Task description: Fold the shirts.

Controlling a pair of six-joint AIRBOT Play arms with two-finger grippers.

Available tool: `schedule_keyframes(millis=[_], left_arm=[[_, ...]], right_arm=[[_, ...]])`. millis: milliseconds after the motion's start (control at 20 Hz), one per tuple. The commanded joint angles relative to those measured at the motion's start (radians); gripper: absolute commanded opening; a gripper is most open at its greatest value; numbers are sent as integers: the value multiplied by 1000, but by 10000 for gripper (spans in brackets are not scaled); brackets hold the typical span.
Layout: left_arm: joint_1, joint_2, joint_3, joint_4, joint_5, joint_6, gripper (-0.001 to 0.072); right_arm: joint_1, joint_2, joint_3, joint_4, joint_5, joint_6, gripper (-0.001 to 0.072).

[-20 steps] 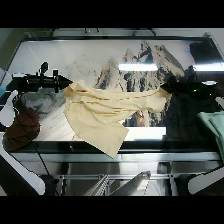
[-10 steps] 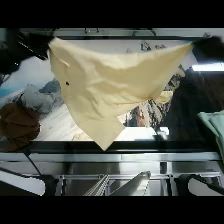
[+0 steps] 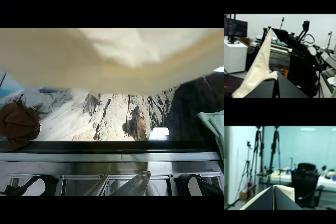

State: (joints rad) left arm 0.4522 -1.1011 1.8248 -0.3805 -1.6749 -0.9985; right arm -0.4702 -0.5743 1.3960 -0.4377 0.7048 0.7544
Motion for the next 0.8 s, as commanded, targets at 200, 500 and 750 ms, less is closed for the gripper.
schedule_keyframes(millis=[200,500,750], left_arm=[[186,66,-100,204,78,-29,27],[-180,-263,-336,572,240,98,27],[-201,-735,-180,625,376,42,34]], right_arm=[[-6,-193,39,13,227,47,13],[231,-695,38,-27,217,43,13],[267,-1057,58,-49,11,131,16]])
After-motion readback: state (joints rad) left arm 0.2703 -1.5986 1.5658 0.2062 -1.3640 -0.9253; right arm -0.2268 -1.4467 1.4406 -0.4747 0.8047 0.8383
